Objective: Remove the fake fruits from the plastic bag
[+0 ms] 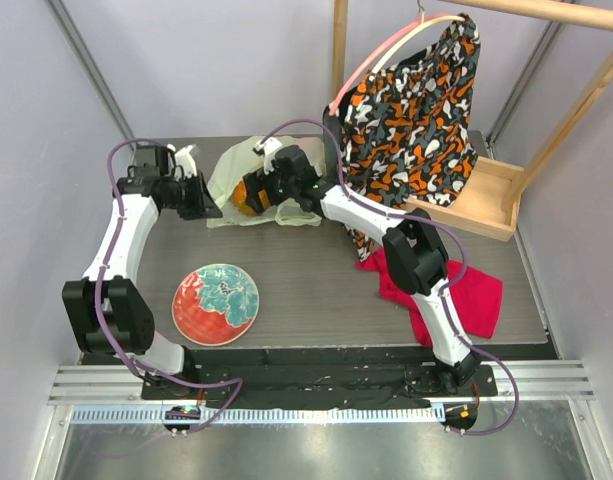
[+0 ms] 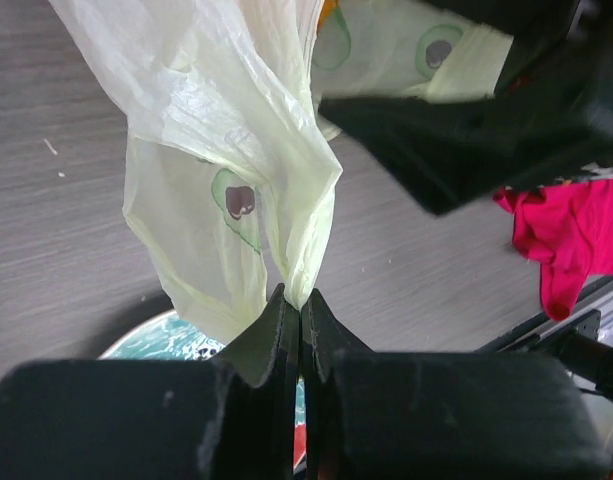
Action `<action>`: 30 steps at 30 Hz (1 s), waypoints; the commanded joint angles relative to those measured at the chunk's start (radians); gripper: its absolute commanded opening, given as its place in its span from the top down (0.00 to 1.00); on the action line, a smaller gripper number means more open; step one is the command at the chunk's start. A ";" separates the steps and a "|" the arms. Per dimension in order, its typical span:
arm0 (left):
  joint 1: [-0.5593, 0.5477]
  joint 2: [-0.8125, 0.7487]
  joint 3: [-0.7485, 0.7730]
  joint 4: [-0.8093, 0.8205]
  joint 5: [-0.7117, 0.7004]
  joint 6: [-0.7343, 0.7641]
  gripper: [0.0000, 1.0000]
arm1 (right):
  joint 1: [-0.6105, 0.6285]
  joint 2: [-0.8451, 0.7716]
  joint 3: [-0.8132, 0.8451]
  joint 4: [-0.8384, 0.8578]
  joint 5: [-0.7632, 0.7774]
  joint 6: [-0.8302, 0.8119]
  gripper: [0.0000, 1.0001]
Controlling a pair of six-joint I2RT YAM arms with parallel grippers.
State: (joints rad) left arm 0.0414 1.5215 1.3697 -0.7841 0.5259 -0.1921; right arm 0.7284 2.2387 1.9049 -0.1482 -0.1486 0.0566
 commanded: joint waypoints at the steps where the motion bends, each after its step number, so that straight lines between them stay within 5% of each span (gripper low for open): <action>1: 0.005 -0.060 -0.023 -0.030 0.052 0.042 0.95 | -0.014 -0.016 -0.010 0.205 0.035 0.118 0.00; 17: 0.005 -0.063 -0.021 0.014 0.131 -0.018 0.94 | 0.052 0.269 0.299 0.053 0.098 0.157 0.05; 22: 0.003 -0.041 0.015 0.028 0.112 -0.029 0.94 | 0.054 0.178 0.217 -0.026 0.080 0.115 0.34; 26: 0.005 -0.018 0.042 0.040 0.086 -0.040 0.94 | 0.028 0.099 0.148 -0.067 -0.008 0.121 0.72; 30: 0.006 0.012 0.078 0.037 0.059 -0.040 0.95 | 0.016 -0.026 0.054 -0.045 -0.077 0.051 0.96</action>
State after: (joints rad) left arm 0.0414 1.5070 1.3926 -0.7811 0.6033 -0.2180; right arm 0.7559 2.3772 2.0289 -0.1555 -0.1341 0.1703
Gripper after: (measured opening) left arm 0.058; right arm 0.640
